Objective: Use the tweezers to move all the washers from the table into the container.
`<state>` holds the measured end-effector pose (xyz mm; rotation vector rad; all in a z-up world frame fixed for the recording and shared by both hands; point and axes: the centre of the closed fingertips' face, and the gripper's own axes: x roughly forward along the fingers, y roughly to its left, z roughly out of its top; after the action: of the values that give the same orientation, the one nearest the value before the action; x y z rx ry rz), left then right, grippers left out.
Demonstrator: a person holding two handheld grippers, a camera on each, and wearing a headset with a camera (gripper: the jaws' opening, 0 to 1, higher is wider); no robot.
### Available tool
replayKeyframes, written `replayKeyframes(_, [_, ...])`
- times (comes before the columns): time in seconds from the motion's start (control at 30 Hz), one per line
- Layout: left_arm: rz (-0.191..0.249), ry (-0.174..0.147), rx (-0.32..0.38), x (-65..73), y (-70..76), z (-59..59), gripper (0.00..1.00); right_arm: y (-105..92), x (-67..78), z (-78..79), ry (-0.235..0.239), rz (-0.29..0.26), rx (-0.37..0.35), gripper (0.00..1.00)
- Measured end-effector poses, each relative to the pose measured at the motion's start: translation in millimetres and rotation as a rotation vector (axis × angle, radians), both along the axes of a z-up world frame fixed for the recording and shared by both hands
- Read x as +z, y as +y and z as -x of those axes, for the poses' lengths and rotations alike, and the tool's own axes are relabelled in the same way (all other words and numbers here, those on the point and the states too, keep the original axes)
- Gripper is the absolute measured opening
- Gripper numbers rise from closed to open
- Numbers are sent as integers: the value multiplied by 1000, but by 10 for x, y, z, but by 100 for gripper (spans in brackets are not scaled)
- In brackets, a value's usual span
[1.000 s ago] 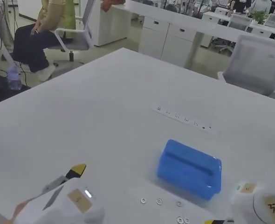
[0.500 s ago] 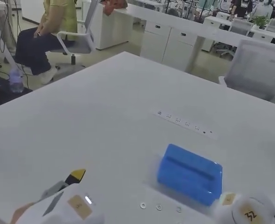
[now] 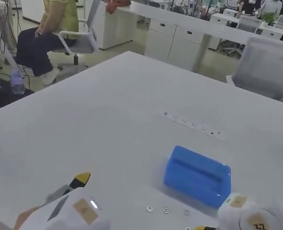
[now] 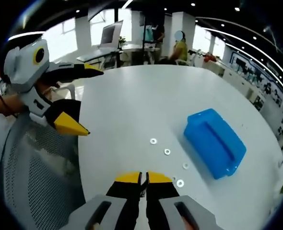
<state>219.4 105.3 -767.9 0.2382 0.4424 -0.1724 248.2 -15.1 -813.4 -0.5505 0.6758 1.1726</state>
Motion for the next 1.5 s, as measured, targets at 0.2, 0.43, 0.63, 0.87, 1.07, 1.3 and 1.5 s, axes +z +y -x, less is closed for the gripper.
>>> replayKeyframes(0.2, [-4, 3, 0, -7, 0, 1, 93, -24, 13, 44, -75, -68, -22, 0])
replayKeyframes(0.43, [-9, 4, 5, -9, 14, 2, 92, -86, -81, 56, -69, -63, -54, 2])
replayKeyframes(0.63, [-18, 10, 7, -21, 22, 6, 92, -89, -191, 69, -19, -74, -88, 4])
replayKeyframes(0.87, [-2, 3, -10, -6, -21, 5, 95, 70, -75, 19, 100, -159, -142, 1])
replayKeyframes(1.07, [-2, 13, -8, -26, -19, 8, 96, 310, 180, -244, 73, -220, -140, 1])
replayKeyframes(1.3, [-1, 15, -7, -33, -20, 6, 96, 513, 280, -470, 33, -240, -106, 1])
replayKeyframes(1.5, [4, 15, -10, -31, -28, 3, 97, 615, 229, -600, 30, -235, -93, 1])
